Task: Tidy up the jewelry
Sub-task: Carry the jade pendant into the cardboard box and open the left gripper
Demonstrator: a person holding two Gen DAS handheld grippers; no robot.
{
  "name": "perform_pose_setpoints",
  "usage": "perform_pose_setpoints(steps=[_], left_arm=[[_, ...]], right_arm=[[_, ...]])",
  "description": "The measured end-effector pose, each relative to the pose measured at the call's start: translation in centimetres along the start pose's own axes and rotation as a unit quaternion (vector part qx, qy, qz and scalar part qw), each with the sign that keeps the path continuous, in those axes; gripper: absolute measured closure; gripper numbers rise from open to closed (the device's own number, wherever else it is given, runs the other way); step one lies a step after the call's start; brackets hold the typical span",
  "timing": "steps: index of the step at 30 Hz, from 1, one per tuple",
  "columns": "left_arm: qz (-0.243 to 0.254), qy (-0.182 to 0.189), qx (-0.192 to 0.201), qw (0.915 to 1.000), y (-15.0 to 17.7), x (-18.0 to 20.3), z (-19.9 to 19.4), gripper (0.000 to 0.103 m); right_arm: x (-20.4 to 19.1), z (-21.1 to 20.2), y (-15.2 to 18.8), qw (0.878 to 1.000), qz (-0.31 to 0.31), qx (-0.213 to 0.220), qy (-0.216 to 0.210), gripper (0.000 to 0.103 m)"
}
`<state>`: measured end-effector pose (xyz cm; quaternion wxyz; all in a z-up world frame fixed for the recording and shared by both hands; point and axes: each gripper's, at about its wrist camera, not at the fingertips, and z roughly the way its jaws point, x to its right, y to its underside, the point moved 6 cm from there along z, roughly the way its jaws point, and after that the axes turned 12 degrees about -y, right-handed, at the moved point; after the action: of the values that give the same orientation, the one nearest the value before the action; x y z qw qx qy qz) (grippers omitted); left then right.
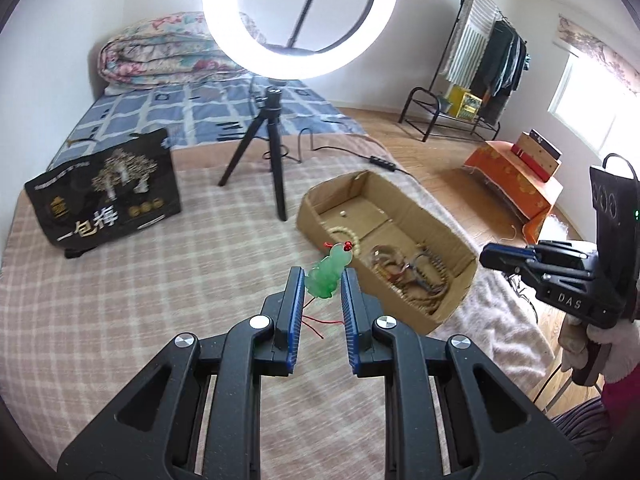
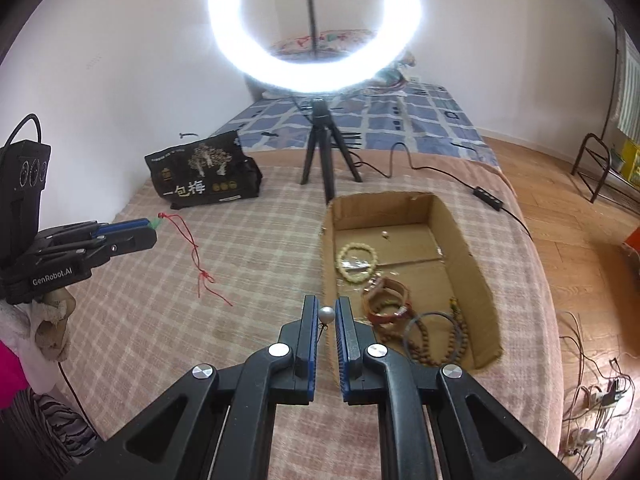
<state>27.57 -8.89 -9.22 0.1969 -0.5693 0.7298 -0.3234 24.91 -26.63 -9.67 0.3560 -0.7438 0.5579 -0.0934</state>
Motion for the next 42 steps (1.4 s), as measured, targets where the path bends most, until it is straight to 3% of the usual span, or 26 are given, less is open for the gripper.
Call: perform_pose_setpoints(steps=[6,18,29,42], left_arm=[[0.009,0.019,0.005,0.9998,-1.8,3.4,1.5,0.086],[0.024,0.022,0.010,0.9994,-5.3,7.9,5.6,0.086],[0.034,0.015,0.003,0.9993,-7.9,10.2,10.8,0.086],[0.043,0.010,-0.013,0.9989,-8.5,12.1,15.0,0.086]], right_arm=[[2.8,-1.4,0.9,1.000,0.020,0.009,0.018,0.097],[5.4,-1.4,1.1,0.999,0.028,0.006,0.026,0.097],[7.8,0.7,-0.6,0.999,0.024,0.002,0.029,0.097],[10.3,3.7,-0.8,0.999,0.039,-0.011,0.031,0.096]])
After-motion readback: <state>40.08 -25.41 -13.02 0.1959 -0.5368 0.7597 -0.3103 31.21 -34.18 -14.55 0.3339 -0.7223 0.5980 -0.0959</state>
